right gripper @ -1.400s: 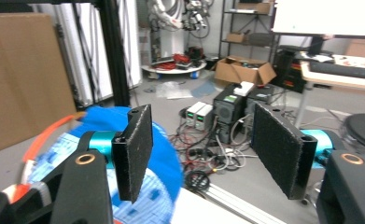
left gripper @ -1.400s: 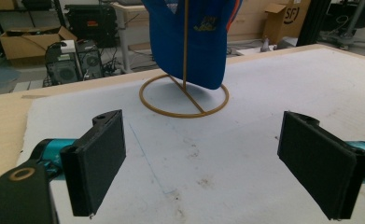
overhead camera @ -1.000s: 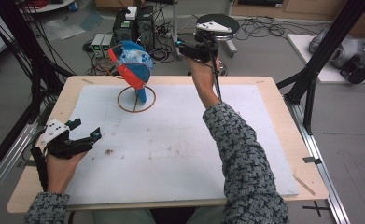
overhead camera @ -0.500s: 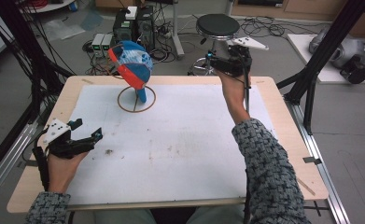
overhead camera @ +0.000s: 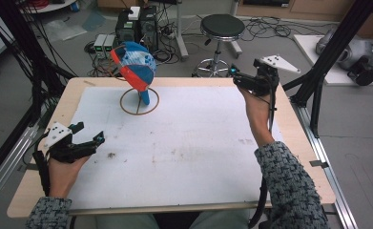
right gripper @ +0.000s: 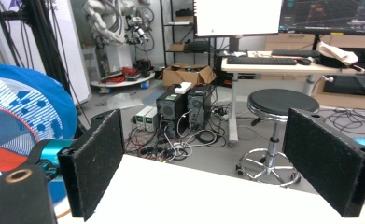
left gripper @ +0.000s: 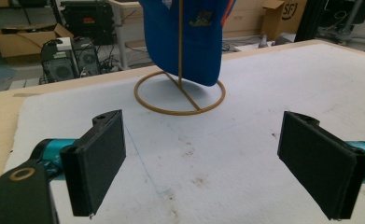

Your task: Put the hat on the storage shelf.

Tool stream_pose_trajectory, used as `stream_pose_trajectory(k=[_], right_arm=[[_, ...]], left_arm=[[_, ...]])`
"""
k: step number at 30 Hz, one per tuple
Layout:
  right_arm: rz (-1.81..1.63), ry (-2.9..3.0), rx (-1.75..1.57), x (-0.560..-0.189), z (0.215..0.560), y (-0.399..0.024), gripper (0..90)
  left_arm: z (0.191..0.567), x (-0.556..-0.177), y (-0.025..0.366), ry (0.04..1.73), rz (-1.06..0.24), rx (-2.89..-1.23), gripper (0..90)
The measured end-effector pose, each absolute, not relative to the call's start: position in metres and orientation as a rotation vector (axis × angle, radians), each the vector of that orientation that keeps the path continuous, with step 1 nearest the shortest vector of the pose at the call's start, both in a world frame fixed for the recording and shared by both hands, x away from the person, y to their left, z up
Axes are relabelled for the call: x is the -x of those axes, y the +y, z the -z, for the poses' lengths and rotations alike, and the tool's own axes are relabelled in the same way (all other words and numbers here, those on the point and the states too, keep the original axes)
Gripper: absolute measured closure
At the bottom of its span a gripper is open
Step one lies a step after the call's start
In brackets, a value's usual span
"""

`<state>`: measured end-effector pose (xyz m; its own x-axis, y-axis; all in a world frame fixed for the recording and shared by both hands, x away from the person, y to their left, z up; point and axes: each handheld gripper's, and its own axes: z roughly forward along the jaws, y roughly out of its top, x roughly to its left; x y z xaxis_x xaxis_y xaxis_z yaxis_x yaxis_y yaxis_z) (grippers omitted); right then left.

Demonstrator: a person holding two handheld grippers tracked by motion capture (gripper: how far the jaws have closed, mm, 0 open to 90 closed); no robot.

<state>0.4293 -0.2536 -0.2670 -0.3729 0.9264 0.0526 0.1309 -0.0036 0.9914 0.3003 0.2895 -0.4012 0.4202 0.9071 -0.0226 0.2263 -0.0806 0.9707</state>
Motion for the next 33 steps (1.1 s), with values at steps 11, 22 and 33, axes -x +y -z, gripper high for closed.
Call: stream_pose_trajectory(k=[11, 22, 33], right_arm=[[-1.44, 1.54, -1.158, -0.389, 0.306, -0.284, 11.9], [-1.406, 1.605, -1.222, -0.364, 0.337, -0.291, 10.9], [-1.411, 1.598, -1.237, -0.339, 0.38, -0.292, 10.9]], left_arm=[[0.401, -0.3, 0.291, 1.03, -0.783, -1.578, 15.4], [0.402, -0.299, 0.291, 1.035, -0.784, -1.578, 15.4], [0.402, -0.299, 0.292, 1.038, -0.787, -1.575, 15.5]])
